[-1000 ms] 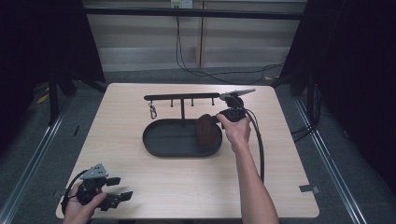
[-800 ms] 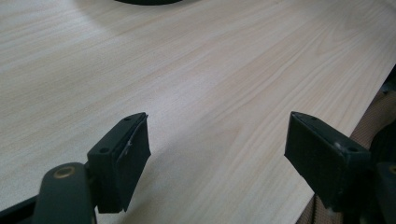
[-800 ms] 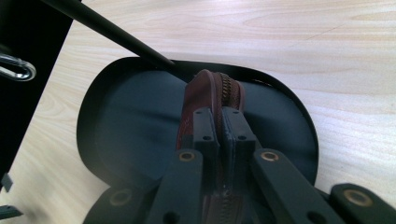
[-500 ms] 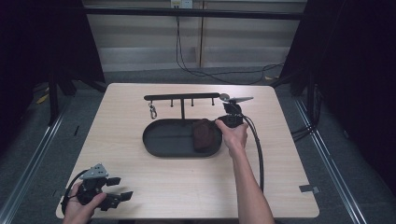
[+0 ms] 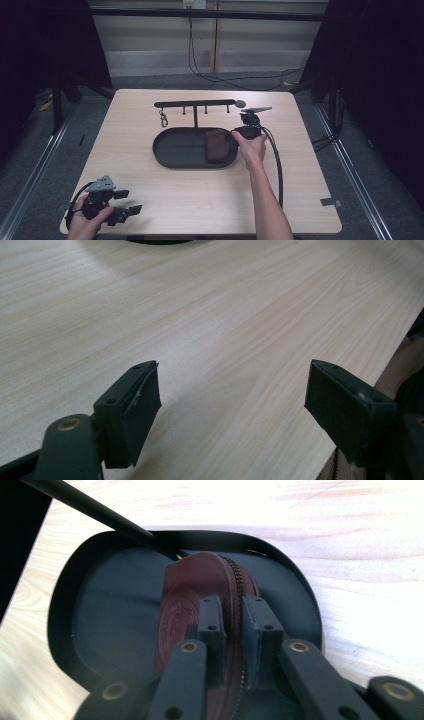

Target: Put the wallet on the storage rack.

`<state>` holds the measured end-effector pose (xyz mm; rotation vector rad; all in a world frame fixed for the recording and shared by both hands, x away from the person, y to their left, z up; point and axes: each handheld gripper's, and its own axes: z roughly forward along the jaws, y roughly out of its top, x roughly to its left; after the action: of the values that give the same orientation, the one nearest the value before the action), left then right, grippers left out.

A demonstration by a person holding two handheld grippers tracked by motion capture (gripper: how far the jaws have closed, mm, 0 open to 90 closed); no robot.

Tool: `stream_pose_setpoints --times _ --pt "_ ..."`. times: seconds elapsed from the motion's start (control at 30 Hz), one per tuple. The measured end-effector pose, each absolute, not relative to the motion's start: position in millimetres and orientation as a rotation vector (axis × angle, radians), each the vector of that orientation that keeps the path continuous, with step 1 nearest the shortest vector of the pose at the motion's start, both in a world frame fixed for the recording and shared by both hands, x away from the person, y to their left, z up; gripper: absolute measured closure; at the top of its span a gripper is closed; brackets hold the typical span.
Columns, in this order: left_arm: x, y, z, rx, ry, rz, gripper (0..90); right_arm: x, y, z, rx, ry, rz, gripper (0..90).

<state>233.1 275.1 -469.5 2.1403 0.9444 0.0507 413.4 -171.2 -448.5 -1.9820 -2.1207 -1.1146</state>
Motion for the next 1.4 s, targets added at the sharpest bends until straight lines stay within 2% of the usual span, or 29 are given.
stream_pose_setpoints --times 0.37,0.5,0.57,0.73,0.97,1.4 --pt "232.9 275.2 -469.2 2.134 0.946 0.055 21.9 411.2 -172.8 -443.5 -1.973 -2.139 -1.144 70.6" --pt "233.4 275.8 -469.4 2.131 0.951 0.055 21.9 409.6 -175.2 -441.1 -1.958 -2.144 -1.149 61.0" --pt "233.8 276.1 -469.2 2.131 0.957 0.06 21.9 408.8 -175.8 -439.2 -1.952 -2.155 -1.149 53.1" --pt "235.2 276.1 -469.3 2.128 0.969 0.047 21.9 404.5 -179.1 -432.9 -1.933 -2.194 -1.174 42.6" --pt "235.9 277.9 -469.7 2.112 1.005 0.053 21.9 397.2 -188.5 -425.2 -1.919 -2.221 -1.205 32.9" --pt "237.1 278.1 -469.7 2.1 1.023 0.052 21.3 375.5 -204.8 -420.3 -1.936 -2.265 -1.262 20.6"
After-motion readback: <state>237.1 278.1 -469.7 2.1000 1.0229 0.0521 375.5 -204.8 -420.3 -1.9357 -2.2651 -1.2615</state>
